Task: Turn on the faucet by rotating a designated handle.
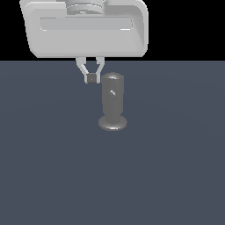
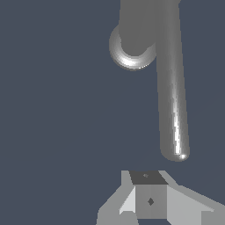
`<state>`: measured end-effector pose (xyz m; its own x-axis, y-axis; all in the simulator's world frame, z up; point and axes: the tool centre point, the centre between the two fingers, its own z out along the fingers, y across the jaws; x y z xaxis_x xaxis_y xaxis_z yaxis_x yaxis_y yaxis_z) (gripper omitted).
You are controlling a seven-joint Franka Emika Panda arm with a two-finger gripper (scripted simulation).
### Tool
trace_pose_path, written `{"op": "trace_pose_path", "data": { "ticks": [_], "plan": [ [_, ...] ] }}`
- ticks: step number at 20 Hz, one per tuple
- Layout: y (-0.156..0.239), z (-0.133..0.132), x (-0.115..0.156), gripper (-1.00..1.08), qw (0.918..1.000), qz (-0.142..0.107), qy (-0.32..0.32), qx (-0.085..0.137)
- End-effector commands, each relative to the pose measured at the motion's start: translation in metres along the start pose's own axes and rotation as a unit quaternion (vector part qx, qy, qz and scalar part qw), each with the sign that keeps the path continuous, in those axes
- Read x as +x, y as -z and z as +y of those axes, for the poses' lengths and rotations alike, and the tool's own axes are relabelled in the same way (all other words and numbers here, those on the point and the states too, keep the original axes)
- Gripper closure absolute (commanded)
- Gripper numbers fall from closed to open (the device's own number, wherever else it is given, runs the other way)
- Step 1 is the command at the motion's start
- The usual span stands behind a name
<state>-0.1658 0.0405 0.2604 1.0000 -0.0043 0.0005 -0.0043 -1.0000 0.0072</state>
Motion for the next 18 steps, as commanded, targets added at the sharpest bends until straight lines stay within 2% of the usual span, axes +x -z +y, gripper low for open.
{"op": "trace_pose_path", "data": {
  "ticks": [1,9,18],
  "plan": [
    [-0.013,-0.003,0.006,1.08,1.0000,0.000,0.000,0.001],
    [-0.037,-0.009,0.019,1.08,1.0000,0.000,-0.001,0.004],
    [-0.040,-0.010,0.021,1.08,1.0000,0.000,-0.001,0.004]
  ]
}}
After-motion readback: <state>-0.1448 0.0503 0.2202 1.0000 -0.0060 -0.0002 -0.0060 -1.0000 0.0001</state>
